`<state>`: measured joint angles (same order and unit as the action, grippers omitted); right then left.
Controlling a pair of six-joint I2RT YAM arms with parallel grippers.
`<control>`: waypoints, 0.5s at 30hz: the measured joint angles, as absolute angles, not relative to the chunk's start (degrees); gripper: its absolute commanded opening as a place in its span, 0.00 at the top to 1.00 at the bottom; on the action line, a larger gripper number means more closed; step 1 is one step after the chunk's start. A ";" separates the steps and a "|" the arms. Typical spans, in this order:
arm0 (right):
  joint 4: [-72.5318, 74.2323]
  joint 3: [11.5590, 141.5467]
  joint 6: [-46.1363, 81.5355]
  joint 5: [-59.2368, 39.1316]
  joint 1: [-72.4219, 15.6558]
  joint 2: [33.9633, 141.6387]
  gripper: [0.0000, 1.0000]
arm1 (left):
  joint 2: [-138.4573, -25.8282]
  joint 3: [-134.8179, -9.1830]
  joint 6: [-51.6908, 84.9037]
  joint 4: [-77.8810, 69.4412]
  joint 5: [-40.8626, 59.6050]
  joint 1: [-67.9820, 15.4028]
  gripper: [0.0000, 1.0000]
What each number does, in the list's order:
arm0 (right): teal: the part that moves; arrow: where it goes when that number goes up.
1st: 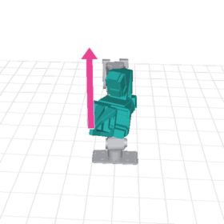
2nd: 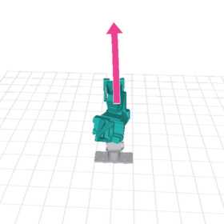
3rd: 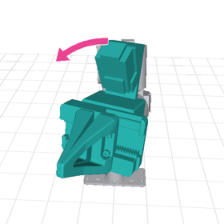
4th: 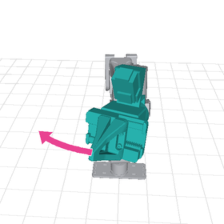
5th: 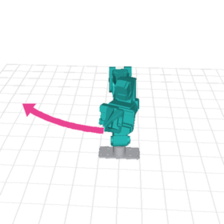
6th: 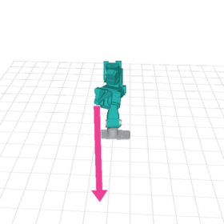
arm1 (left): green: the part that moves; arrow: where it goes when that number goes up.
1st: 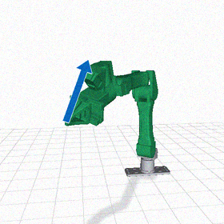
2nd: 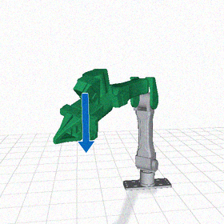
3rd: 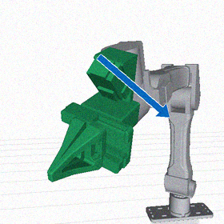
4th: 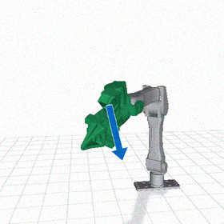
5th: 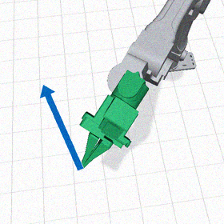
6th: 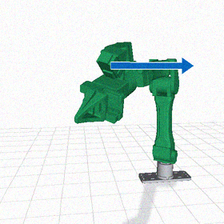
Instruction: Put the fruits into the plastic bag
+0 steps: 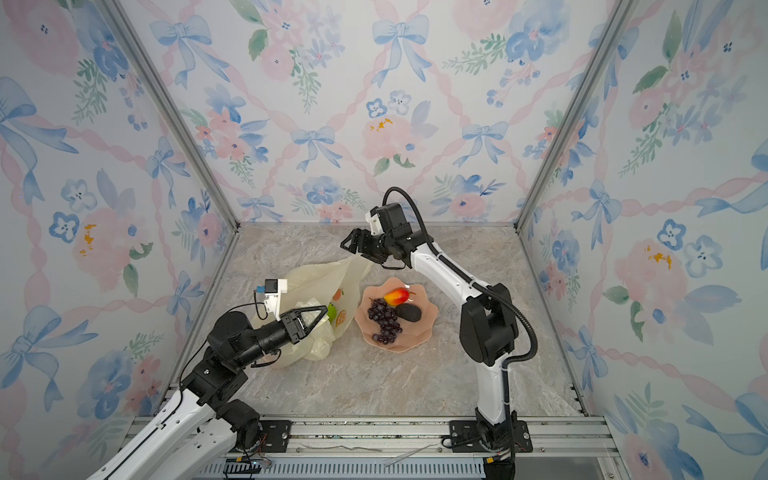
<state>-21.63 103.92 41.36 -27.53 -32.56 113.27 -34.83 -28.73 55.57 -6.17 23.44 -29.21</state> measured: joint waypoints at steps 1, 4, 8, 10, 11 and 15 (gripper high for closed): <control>-21.96 103.31 41.60 -28.16 -32.56 112.12 0.17 | -34.72 -28.73 55.59 -6.17 23.14 -29.21 1.00; -22.70 100.16 42.30 -29.82 -32.56 108.01 0.15 | -34.09 -28.71 55.77 -6.13 21.85 -29.21 1.00; -23.24 95.57 43.05 -31.22 -32.56 102.87 0.12 | -33.43 -28.71 56.05 -6.22 21.41 -29.21 1.00; -23.31 93.41 43.64 -31.81 -32.56 100.66 0.11 | -33.50 -28.71 56.23 -6.31 21.45 -29.21 1.00; -23.20 92.23 44.12 -32.34 -32.56 99.57 0.10 | -33.65 -28.71 56.23 -6.37 21.47 -29.21 1.00; -22.85 89.12 46.50 -34.61 -32.56 96.60 0.07 | -34.52 -28.71 56.23 -7.31 21.74 -29.21 1.00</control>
<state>-22.85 89.12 46.50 -34.61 -32.56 96.60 -34.52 -28.71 56.23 -7.31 21.74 -29.21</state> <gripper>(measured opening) 0.920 0.049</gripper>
